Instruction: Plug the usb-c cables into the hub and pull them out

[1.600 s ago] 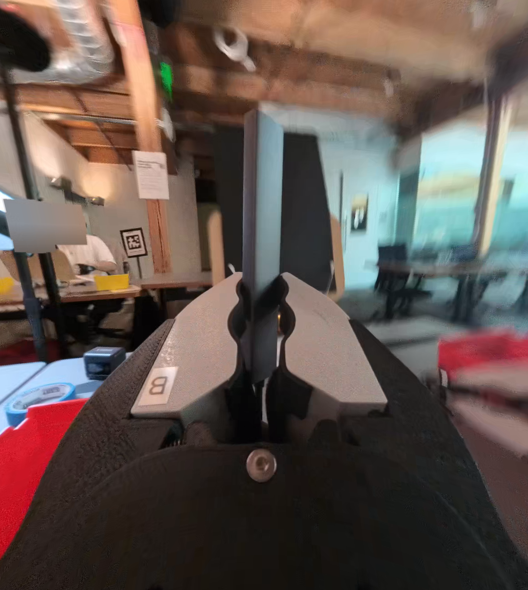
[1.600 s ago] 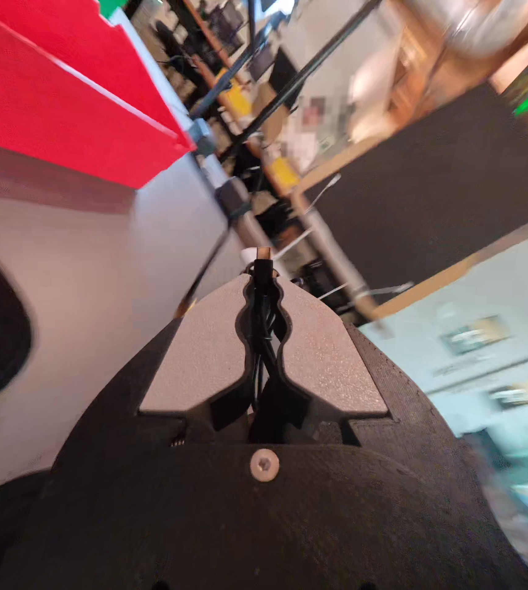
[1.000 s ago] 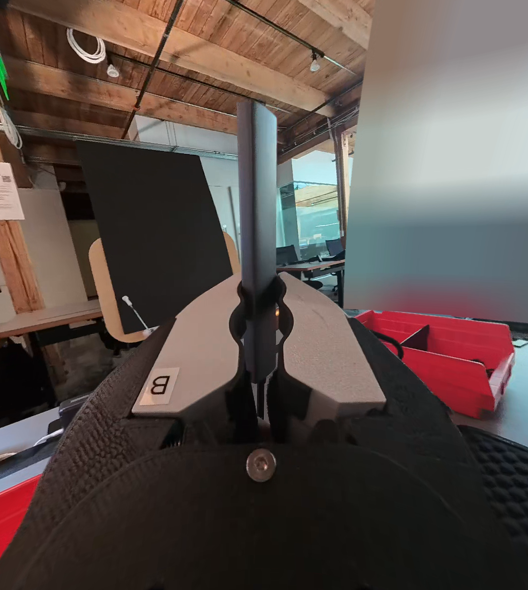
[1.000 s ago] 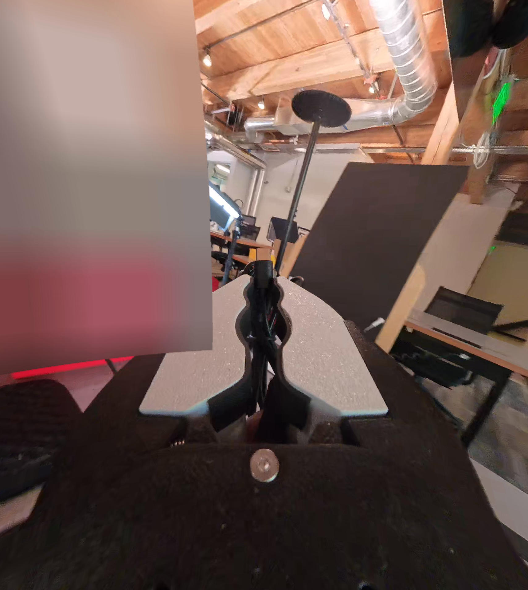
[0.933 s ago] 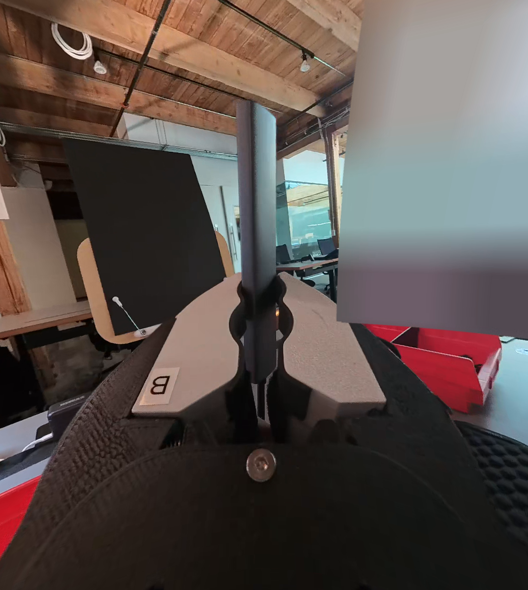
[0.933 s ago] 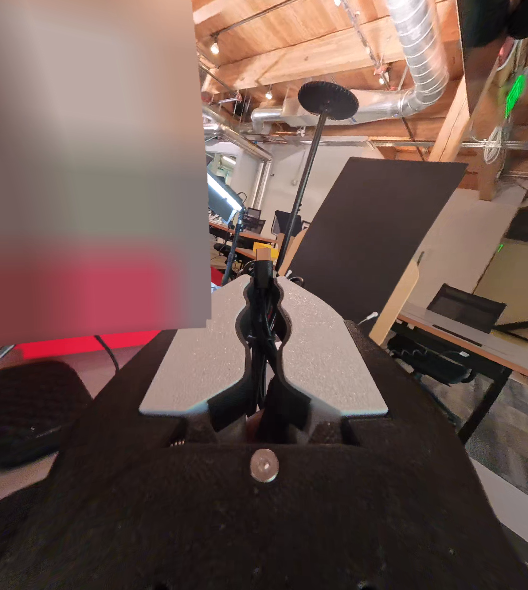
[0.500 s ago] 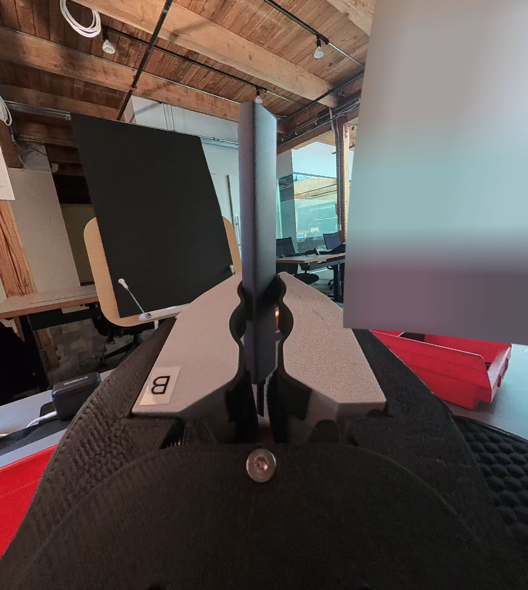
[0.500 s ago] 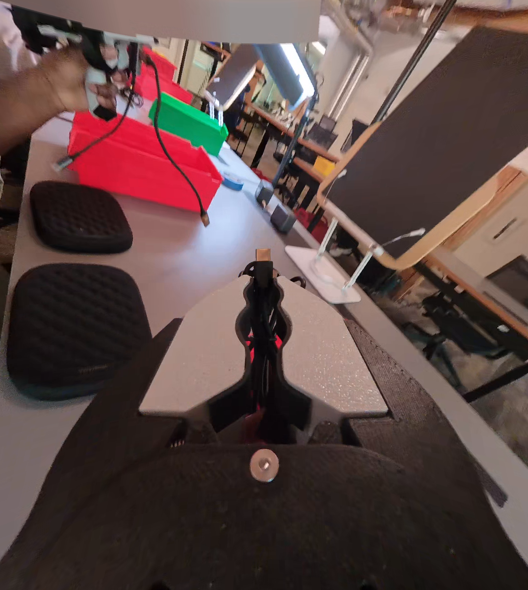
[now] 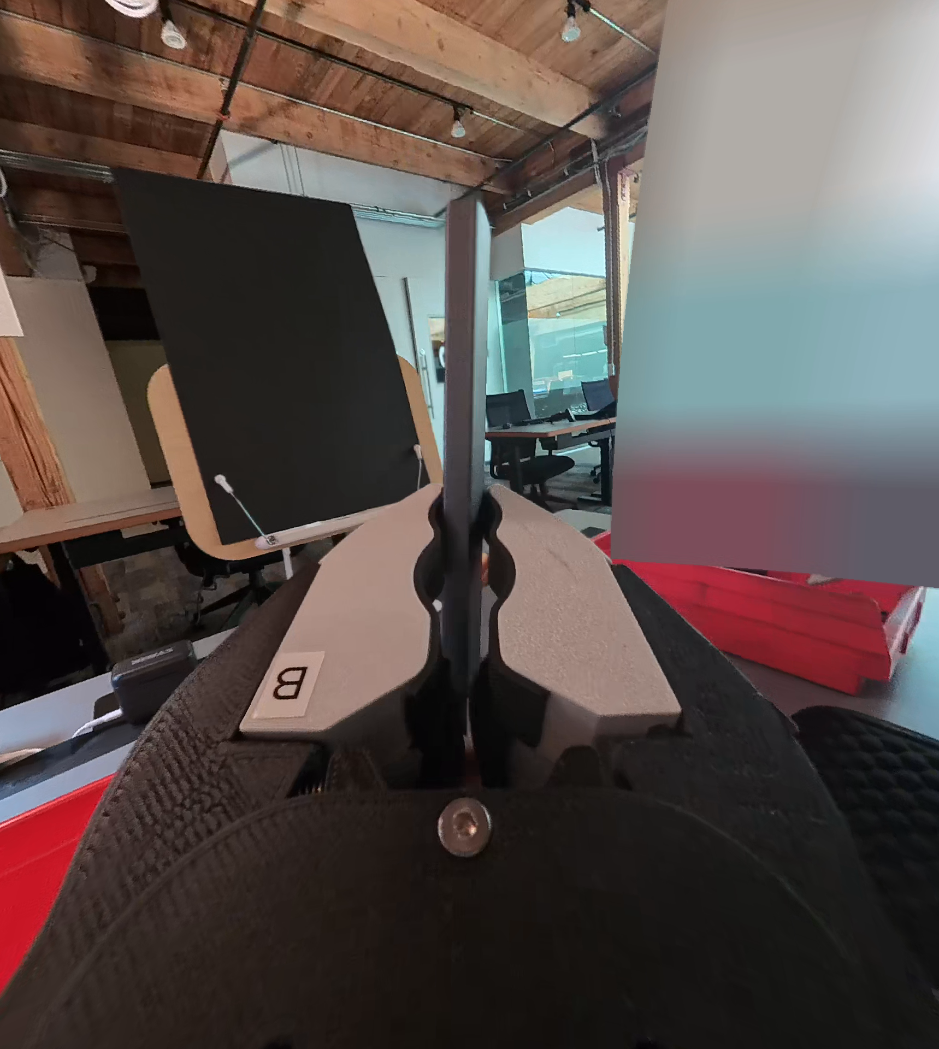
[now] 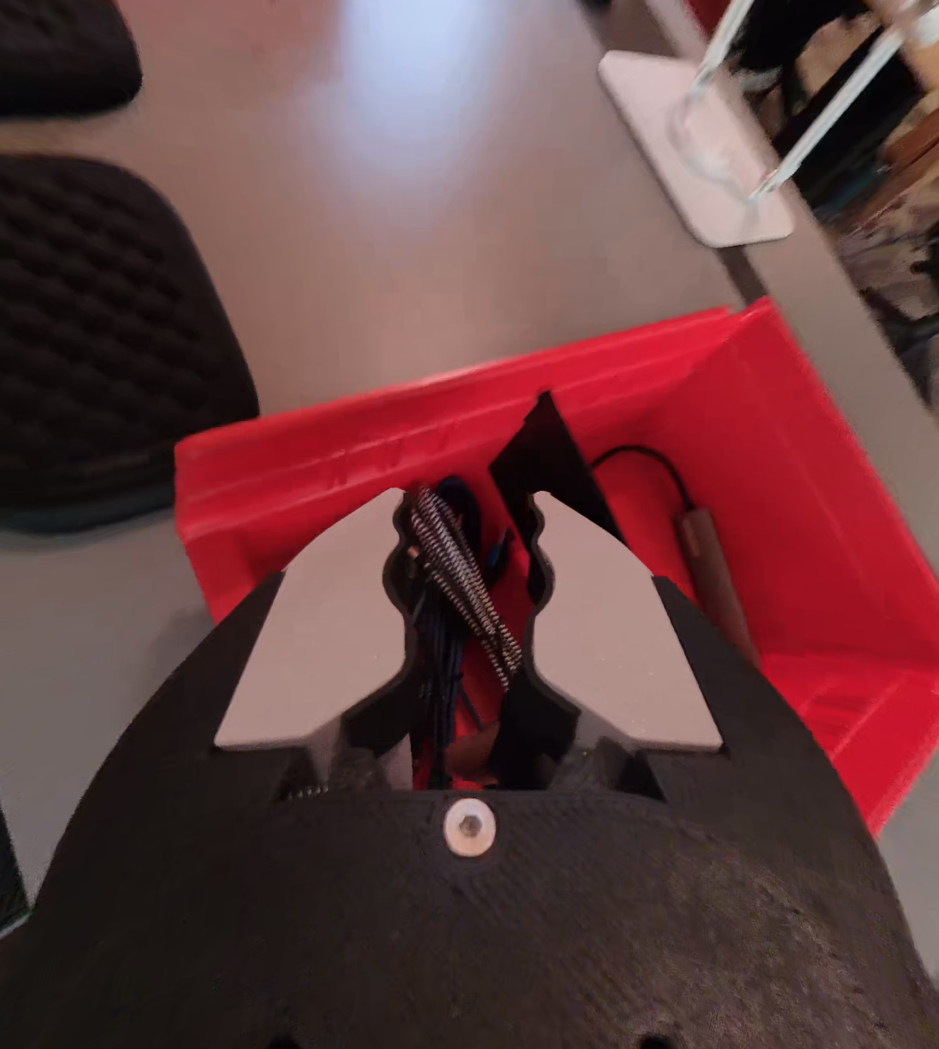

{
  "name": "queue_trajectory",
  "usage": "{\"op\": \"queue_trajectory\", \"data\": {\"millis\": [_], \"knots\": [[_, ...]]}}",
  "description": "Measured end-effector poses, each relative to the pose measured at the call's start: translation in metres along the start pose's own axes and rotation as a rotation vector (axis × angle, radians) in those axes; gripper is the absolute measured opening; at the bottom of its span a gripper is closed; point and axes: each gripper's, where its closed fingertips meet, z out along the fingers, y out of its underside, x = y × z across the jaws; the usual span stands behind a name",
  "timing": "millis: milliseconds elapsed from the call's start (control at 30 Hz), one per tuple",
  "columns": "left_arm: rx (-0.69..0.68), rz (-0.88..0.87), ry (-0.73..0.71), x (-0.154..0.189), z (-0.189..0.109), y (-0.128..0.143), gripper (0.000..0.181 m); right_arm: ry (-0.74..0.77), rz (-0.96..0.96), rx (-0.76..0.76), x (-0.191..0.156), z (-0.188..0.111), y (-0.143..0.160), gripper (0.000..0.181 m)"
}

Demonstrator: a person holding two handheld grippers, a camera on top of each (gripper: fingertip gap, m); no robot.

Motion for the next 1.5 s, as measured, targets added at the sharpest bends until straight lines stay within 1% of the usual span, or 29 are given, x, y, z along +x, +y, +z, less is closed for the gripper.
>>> {"op": "queue_trajectory", "data": {"millis": [67, 100, 167, 200, 267, 300, 367, 433, 500, 533, 600, 633, 667, 733, 767, 833, 867, 900, 1000, 1033, 1067, 1167, 1233, 1300, 1333, 1367, 1400, 1433, 1500], "knots": [[-0.007, 0.005, 0.006, 0.003, 0.003, 0.002, 0.008, 0.059, 0.007, 0.069, 0.01, -0.006, -0.016, 0.047], [-0.007, 0.0, 0.002, 0.002, 0.004, 0.003, 0.008, 0.086, 0.008, 0.127, 0.013, -0.009, -0.031, 0.052], [-0.014, -0.02, 0.006, 0.002, 0.008, 0.007, 0.008, 0.133, -0.003, 0.299, 0.013, -0.018, -0.074, 0.054], [-0.02, -0.038, 0.006, 0.002, 0.01, 0.009, 0.008, 0.14, -0.011, 0.401, 0.007, -0.022, -0.099, 0.051], [-0.015, -0.067, 0.019, 0.003, 0.015, 0.011, 0.007, 0.131, -0.018, 0.572, -0.01, -0.023, -0.148, 0.033], [-0.012, -0.082, 0.034, 0.006, 0.017, 0.012, 0.008, 0.09, -0.055, 0.628, -0.027, -0.019, -0.168, 0.0], [-0.005, -0.117, 0.06, 0.01, 0.021, 0.013, 0.008, -0.044, -0.192, 0.669, -0.072, 0.002, -0.199, 0.0], [0.01, -0.163, 0.078, 0.014, 0.025, 0.013, 0.008, -0.109, -0.266, 0.674, -0.104, 0.03, -0.224, 0.0], [0.05, -0.233, 0.109, 0.018, 0.026, 0.011, 0.008, -0.163, -0.264, 0.712, -0.129, 0.057, -0.248, 0.0], [0.078, -0.279, 0.13, 0.02, 0.027, 0.009, 0.008, -0.171, -0.232, 0.722, -0.136, 0.07, -0.258, 0.0], [0.147, -0.374, 0.186, 0.024, 0.026, 0.002, 0.008, -0.202, -0.127, 0.715, -0.144, 0.096, -0.274, 0.02], [0.187, -0.427, 0.226, 0.026, 0.024, -0.001, 0.008, -0.221, -0.091, 0.709, -0.148, 0.105, -0.28, 0.023], [0.224, -0.479, 0.257, 0.026, 0.022, -0.004, 0.008, -0.206, -0.075, 0.712, -0.148, 0.11, -0.285, 0.0], [0.254, -0.555, 0.279, 0.023, 0.02, -0.004, 0.008, -0.174, -0.103, 0.788, -0.147, 0.101, -0.297, 0.0], [0.244, -0.563, 0.279, 0.022, 0.019, -0.001, 0.008, -0.169, -0.123, 0.845, -0.147, 0.091, -0.303, 0.0], [0.195, -0.55, 0.286, 0.022, 0.019, 0.006, 0.008, -0.101, -0.115, 0.943, -0.136, 0.07, -0.314, 0.0], [0.168, -0.547, 0.303, 0.025, 0.02, 0.01, 0.008, -0.076, -0.121, 0.954, -0.131, 0.065, -0.316, 0.005], [0.142, -0.546, 0.32, 0.029, 0.022, 0.013, 0.008, -0.056, -0.131, 0.925, -0.125, 0.065, -0.315, 0.015], [0.061, -0.524, 0.362, 0.044, 0.029, 0.022, 0.008, -0.03, -0.23, 0.691, -0.117, 0.092, -0.3, 0.037], [0.034, -0.517, 0.381, 0.05, 0.031, 0.025, 0.008, -0.001, -0.282, 0.638, -0.115, 0.099, -0.295, 0.042], [0.006, -0.51, 0.406, 0.057, 0.033, 0.028, 0.007, 0.038, -0.341, 0.612, -0.115, 0.103, -0.294, 0.042], [-0.047, -0.507, 0.467, 0.074, 0.037, 0.034, 0.008, 0.113, -0.482, 0.565, -0.119, 0.111, -0.293, 0.037], [-0.07, -0.525, 0.535, 0.086, 0.037, 0.036, 0.007, 0.158, -0.556, 0.557, -0.122, 0.113, -0.292, 0.012], [-0.091, -0.523, 0.608, 0.092, 0.033, 0.036, 0.009, 0.176, -0.598, 0.551, -0.123, 0.112, -0.288, 0.012], [-0.114, -0.506, 0.642, 0.094, 0.03, 0.038, 0.018, 0.165, -0.596, 0.561, -0.124, 0.109, -0.286, 0.012], [-0.158, -0.486, 0.655, 0.094, 0.026, 0.042, 0.032, 0.161, -0.591, 0.582, -0.124, 0.105, -0.285, 0.011], [-0.223, -0.455, 0.663, 0.094, 0.022, 0.051, 0.041, 0.153, -0.59, 0.605, -0.124, 0.101, -0.284, 0.011], [-0.296, -0.418, 0.678, 0.095, 0.017, 0.061, 0.045, 0.139, -0.581, 0.617, -0.125, 0.099, -0.282, 0.011], [-0.405, -0.356, 0.741, 0.104, 0.007, 0.075, 0.042, 0.101, -0.562, 0.616, -0.127, 0.099, -0.278, 0.011]]}}
